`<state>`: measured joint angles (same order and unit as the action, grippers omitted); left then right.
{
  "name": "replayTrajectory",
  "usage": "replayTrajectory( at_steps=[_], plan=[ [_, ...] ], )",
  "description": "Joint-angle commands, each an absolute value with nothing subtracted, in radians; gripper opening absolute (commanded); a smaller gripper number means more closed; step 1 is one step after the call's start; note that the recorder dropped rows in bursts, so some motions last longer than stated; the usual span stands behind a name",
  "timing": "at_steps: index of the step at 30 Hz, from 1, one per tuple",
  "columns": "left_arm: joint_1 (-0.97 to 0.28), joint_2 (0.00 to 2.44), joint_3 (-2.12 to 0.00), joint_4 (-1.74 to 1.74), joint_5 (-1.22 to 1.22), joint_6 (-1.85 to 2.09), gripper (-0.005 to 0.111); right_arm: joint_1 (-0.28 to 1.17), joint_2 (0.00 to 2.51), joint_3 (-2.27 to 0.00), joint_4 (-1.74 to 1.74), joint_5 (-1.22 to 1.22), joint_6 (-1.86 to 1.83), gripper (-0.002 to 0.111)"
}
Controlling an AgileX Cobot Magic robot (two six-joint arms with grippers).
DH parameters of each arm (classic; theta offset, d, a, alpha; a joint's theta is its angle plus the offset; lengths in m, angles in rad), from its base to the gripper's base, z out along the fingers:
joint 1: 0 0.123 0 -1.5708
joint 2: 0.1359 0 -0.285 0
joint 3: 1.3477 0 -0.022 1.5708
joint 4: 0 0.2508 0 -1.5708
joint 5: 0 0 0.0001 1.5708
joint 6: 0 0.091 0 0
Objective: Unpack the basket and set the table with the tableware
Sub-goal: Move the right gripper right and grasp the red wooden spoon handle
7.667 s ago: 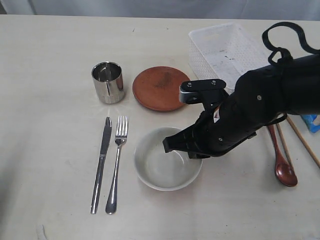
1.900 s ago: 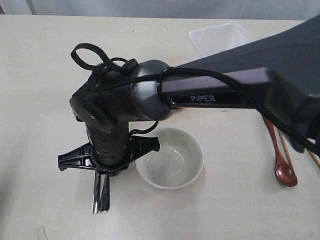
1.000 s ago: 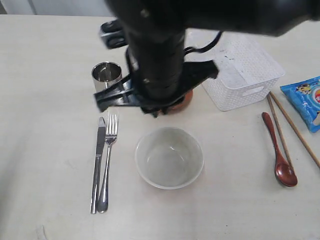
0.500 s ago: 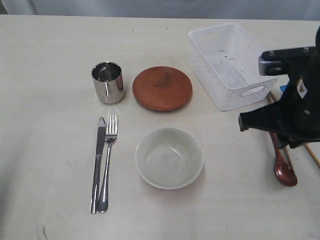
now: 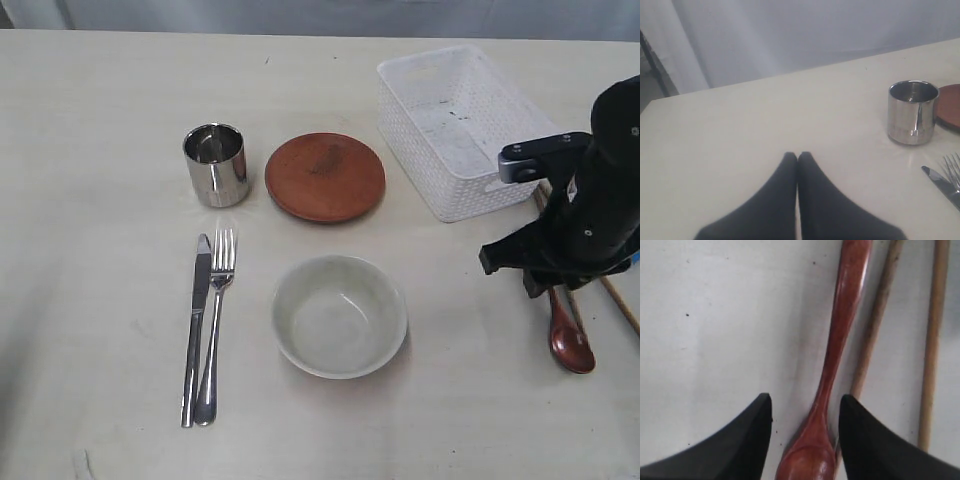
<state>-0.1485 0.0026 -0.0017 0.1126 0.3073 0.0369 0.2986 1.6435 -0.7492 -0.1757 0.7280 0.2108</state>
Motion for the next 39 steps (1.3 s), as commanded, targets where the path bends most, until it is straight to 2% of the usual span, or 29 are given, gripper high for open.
replayTrajectory(
  at_steps=[1, 5, 11, 24, 27, 32, 35, 39],
  plan=[
    [-0.143, 0.000, 0.000, 0.100, 0.299, 0.033, 0.000, 0.292, 1.691, -0.771, -0.201, 0.687, 0.174, 0.042],
    [-0.143, 0.000, 0.000, 0.100, 0.299, 0.033, 0.000, 0.290, 1.696, -0.792, -0.230, 0.625, 0.192, 0.042],
    [-0.143, 0.000, 0.000, 0.100, 0.299, 0.033, 0.000, 0.178, 1.729, -0.802, -0.166, 0.592, 0.165, 0.042],
    [-0.143, 0.000, 0.000, 0.100, 0.299, 0.033, 0.000, 0.165, 1.729, -0.802, -0.084, 0.552, 0.075, 0.042],
    [-0.143, 0.000, 0.000, 0.100, 0.299, 0.033, 0.000, 0.165, 1.729, -0.802, -0.079, 0.549, 0.073, 0.037],
    [-0.143, 0.000, 0.000, 0.100, 0.299, 0.033, 0.000, 0.165, 1.729, -0.802, -0.079, 0.549, 0.065, 0.022],
    [-0.143, 0.000, 0.000, 0.100, 0.299, 0.033, 0.000, 0.165, 1.747, -0.802, -0.079, 0.566, 0.065, 0.026],
    [-0.143, 0.000, 0.000, 0.100, 0.299, 0.033, 0.000, 0.165, 1.774, -0.802, -0.092, 0.589, 0.063, 0.038]
  ],
)
